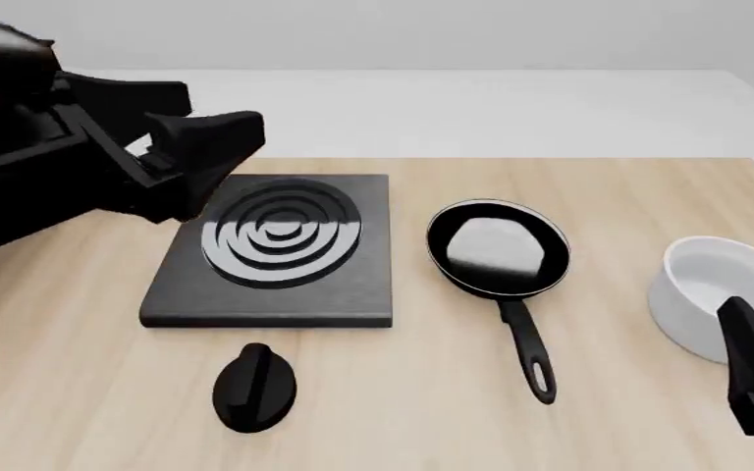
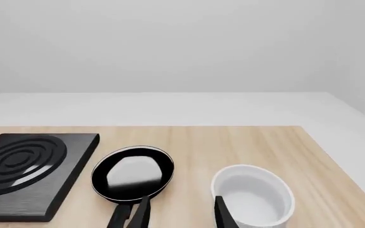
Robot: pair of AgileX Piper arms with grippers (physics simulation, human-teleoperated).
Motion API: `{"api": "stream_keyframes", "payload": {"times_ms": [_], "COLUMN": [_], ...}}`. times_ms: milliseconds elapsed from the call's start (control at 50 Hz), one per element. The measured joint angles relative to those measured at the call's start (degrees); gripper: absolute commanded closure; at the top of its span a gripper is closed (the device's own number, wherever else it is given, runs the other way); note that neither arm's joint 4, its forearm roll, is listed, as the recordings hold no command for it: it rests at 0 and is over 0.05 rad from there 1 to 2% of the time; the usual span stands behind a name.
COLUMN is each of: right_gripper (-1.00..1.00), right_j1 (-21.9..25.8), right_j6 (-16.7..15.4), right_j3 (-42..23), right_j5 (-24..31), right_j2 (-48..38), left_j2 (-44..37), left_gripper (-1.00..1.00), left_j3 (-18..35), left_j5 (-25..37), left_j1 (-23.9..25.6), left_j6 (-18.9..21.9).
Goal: Put the frying pan under the cabinet shelf.
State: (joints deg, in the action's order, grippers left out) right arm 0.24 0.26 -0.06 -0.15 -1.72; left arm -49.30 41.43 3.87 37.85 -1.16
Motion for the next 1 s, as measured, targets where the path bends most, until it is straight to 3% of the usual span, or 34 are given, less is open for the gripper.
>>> {"api": "stream_keyframes", "payload": {"times_ms": [480, 1000], "right_gripper": [-1.0, -1.0], "right_j1": [-0.1, -0.5], "right_j6": [0.3, 1.3], "right_j3": [0.0, 0.0], "right_j5": [0.5, 0.8], "right_j2": [0.7, 1.6], "left_j2": [-15.5, -42.0], "left_gripper": [-1.0, -1.0], "left_j3": [4.2, 12.4], "left_j5": [-4.3, -16.6], "left_j1": [10.2, 11.4], "left_j6": [-12.1, -28.1]}}
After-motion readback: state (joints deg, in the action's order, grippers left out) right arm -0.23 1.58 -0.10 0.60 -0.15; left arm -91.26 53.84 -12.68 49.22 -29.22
